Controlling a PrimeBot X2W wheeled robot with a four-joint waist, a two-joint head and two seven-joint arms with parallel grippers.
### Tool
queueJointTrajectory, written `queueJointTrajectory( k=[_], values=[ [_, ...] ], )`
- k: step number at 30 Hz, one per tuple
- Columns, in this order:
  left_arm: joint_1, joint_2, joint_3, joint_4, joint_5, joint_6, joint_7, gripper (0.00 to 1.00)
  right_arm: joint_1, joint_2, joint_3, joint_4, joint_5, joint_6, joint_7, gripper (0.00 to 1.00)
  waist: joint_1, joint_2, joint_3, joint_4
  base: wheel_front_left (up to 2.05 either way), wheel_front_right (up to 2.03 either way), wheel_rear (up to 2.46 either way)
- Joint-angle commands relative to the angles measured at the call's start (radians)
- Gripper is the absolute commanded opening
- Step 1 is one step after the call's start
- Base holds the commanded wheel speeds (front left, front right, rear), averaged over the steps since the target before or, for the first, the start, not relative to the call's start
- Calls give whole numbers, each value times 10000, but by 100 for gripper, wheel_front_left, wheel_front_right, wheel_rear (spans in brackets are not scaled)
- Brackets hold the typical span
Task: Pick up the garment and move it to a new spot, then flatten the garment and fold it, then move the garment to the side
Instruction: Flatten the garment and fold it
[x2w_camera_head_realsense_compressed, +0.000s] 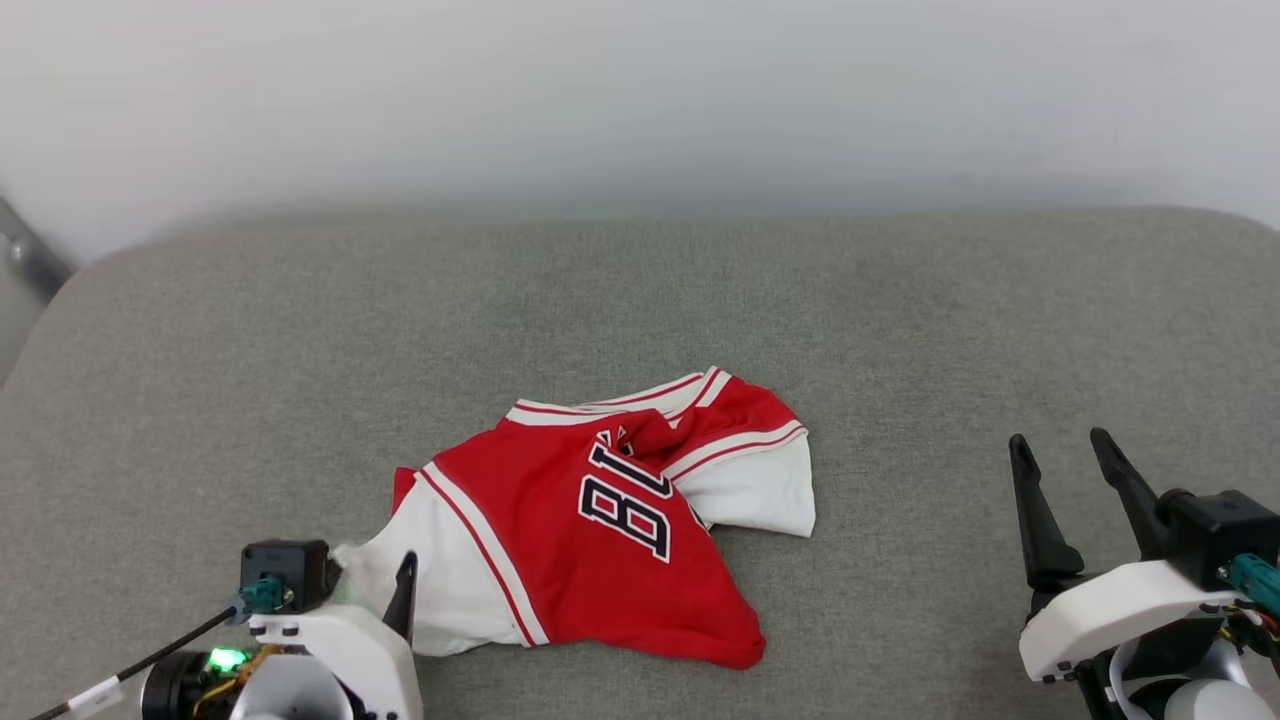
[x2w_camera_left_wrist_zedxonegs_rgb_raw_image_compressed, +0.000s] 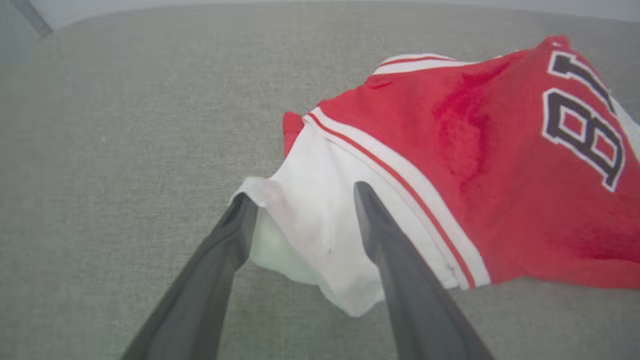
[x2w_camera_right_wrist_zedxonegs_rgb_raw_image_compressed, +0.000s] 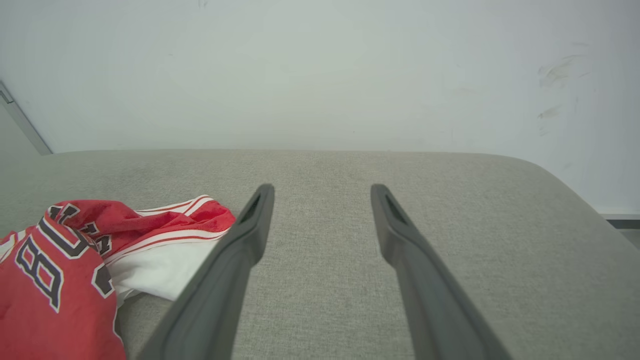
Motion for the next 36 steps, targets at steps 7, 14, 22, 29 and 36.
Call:
queueJointTrajectory(
  k=[7,14,22,29,36],
  values=[
    [-387,-436,174,-430,706,87,-2207,100,413,13,16,-297,-11,-3,272,100,0,0,-507,-104,0,0,0],
    [-534,-803,208,-595,1009,116,-3361,100,537,11,-63,-484,-8,-3,399,100,0,0,-559,-69,0,0,0],
    [-858,-1110,127,-628,1247,-3,-3698,100,497,10,-826,-357,123,-3,753,100,0,0,-403,486,0,0,0],
    [-1402,-1429,55,-760,1485,-117,-3821,100,-409,1,-1214,418,455,-3,2342,100,0,0,315,1370,0,0,0],
    [-1823,-1859,111,-706,1681,-352,-3882,100,-1277,-823,75,1061,1216,-5,5102,100,0,0,1160,2206,0,0,0]
  ],
)
